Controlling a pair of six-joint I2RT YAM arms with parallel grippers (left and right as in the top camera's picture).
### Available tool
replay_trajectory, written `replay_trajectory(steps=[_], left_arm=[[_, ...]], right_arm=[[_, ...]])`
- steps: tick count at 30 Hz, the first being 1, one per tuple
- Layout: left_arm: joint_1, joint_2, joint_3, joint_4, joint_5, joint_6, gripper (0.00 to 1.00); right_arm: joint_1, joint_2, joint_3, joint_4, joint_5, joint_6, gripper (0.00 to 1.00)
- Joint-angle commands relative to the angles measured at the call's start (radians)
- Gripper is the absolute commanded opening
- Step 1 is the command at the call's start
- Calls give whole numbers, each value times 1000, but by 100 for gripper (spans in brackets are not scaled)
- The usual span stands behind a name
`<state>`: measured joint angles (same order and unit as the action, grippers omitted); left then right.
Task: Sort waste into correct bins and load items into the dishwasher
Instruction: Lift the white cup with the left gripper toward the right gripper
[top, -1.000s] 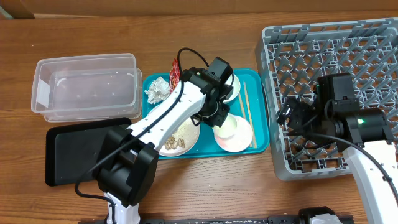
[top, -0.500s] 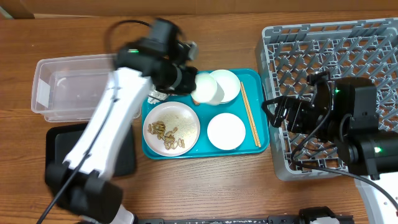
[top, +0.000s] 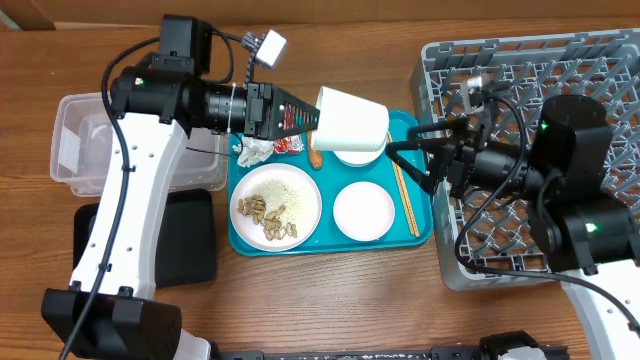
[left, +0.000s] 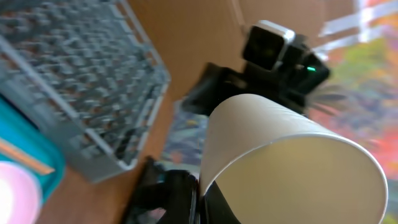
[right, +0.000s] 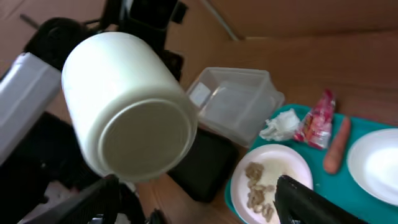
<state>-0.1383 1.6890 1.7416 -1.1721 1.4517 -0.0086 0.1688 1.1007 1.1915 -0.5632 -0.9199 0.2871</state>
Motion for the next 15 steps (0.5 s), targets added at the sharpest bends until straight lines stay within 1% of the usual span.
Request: replay_trajectory(steps=[1,6,9,11,13,15], left_arm=[[-18,2,12,-2,130,32,4],[-27,2,12,-2,126,32,4],[-27,2,12,-2,105,32,4],[-27,2,12,-2,105,32,4],[-29,2,12,-2,105,32,4],[-33,2,12,-2,105,32,4]], right_arm=[[27,23,19,61,-159,-42,81],[40,26,19,149,-214,-51,81],[40,26,19,222,-312,-51,82],[40,26,19,246,-310,-42,82],[40,26,19,265,-255,-26,85],[40,26,19,280,-248,-25,85]])
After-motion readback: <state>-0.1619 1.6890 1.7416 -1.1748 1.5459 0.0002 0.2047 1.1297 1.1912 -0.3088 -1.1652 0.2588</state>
